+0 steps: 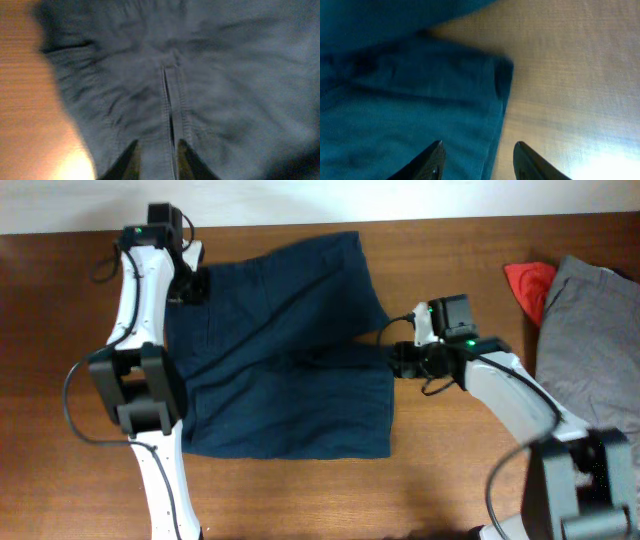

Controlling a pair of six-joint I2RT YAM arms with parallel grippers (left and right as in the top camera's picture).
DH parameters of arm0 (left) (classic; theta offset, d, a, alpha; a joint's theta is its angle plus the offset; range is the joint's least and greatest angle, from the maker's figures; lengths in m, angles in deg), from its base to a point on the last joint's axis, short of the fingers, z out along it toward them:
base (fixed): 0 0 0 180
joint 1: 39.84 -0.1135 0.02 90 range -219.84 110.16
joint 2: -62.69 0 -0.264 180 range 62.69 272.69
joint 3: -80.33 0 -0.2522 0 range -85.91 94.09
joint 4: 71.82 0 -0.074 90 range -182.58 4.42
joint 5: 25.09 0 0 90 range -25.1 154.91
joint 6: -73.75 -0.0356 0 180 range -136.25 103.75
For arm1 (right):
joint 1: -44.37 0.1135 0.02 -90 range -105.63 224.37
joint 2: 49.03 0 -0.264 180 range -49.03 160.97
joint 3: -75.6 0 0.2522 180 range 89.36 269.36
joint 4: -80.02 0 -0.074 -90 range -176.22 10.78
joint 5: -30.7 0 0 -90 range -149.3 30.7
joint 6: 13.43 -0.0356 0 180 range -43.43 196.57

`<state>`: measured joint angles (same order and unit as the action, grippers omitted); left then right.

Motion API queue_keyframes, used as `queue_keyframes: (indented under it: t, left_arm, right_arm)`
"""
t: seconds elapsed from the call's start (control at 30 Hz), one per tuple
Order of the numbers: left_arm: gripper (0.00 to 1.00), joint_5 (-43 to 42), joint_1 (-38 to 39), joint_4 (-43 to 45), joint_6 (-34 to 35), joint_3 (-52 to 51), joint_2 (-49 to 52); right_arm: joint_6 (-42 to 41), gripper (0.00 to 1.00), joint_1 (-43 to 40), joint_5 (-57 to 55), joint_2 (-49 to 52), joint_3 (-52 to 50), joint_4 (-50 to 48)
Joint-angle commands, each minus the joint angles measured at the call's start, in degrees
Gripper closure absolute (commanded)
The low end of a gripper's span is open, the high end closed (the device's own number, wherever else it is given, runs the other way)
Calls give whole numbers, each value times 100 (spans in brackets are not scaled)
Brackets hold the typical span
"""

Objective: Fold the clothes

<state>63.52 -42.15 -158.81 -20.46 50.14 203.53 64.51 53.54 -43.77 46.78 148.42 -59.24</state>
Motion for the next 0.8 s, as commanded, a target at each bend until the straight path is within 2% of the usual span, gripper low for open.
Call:
queue_keyframes:
  t: [0.0, 0.07, 0.27, 0.37, 0.47, 0.67, 0.77]
  left_arm:
    - [66, 70, -31, -369, -55, 282, -931]
    - [59, 68, -31, -632, 66, 282, -1086]
    - [60, -168, -46, -1569, 210, 273, -1119]
    - [60, -186, -46, -1961, 210, 273, -1119]
    - [60, -184, -46, -2173, 236, 190, -1119]
    - [64, -197, -44, -2345, 479, -409, -1119]
    - [67, -278, -46, -2258, 490, -973, -1119]
  right_arm:
    - [-234, 51, -26, -367, 476, 26, -678]
    - [-369, 50, -63, -203, 662, 26, -1167]
    - [-612, 51, -50, 151, 1086, 28, -1569]
    - [-627, 63, -52, 702, 1176, 28, -1602]
    - [-625, 67, -55, 1012, 1154, 70, -1681]
    - [-625, 89, -109, 938, 1154, 293, -1681]
    - [-625, 95, -284, 669, 1154, 507, -1676]
